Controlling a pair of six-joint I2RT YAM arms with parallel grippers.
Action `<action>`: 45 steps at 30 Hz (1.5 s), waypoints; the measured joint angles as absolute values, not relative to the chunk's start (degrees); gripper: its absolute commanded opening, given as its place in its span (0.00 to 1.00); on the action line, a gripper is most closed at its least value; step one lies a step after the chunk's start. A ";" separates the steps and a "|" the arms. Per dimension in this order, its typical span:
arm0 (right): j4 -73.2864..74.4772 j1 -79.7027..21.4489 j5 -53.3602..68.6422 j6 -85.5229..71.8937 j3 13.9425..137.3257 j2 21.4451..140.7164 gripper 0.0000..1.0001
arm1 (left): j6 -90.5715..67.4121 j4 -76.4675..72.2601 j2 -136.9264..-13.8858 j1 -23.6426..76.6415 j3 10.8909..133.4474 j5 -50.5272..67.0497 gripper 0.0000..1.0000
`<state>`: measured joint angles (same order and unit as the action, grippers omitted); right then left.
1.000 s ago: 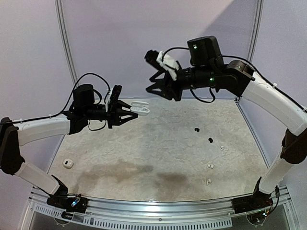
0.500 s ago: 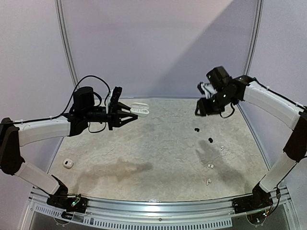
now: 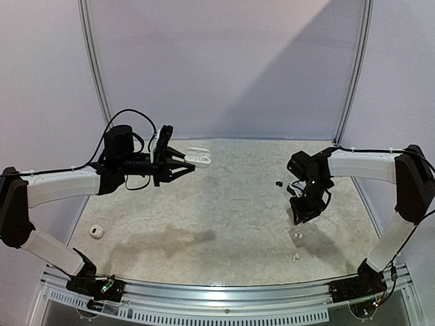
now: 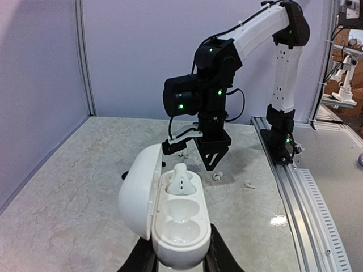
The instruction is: Insert the wireless bluetooth earbuds into the charging case
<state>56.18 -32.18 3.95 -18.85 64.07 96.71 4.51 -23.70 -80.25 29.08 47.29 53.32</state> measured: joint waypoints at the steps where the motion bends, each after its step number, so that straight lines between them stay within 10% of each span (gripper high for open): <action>1: 56.01 -32.16 4.08 -18.76 63.44 96.88 0.28 | 4.56 -23.73 -80.25 29.08 47.24 53.32 0.00; 45: 51.96 -30.72 10.50 -20.16 53.89 94.04 0.22 | 12.23 -23.11 -80.25 29.10 47.18 56.34 0.00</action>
<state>51.96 -30.72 10.50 -20.16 53.89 94.04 12.23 -23.11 -80.25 29.10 47.18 56.34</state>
